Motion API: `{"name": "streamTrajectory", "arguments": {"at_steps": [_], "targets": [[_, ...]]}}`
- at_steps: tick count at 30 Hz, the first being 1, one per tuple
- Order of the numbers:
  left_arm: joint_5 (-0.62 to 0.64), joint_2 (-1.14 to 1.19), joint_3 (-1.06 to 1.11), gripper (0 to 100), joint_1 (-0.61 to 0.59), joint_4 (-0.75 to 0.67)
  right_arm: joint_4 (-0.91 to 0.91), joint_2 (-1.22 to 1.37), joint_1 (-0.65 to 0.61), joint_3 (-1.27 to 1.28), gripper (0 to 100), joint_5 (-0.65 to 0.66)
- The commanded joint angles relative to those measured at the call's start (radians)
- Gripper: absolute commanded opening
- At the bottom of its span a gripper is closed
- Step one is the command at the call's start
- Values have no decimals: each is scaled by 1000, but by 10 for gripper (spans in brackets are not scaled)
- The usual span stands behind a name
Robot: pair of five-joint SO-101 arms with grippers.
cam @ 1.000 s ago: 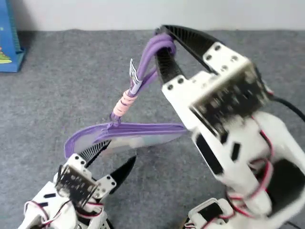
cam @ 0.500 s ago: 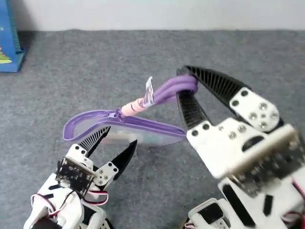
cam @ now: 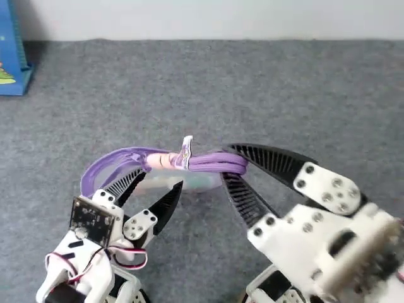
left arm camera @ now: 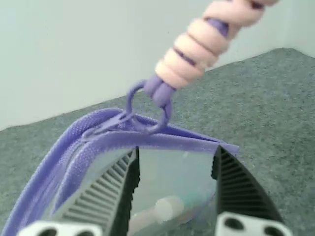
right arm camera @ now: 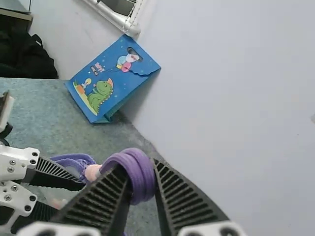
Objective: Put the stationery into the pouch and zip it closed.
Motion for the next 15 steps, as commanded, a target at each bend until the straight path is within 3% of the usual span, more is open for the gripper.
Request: {"name": "streamTrajectory", "arguments": {"at_steps": [1,9,15], "targets": [[28,-9,30,224,-6,-60,4,-44,-8,-20,28,-9],[-18,-9,71,49,-6,-114,22,-65,15,-15,9,-5],[-63,-9,96,25,-6,-112,110,-68,236,-15,9,-5]]}}
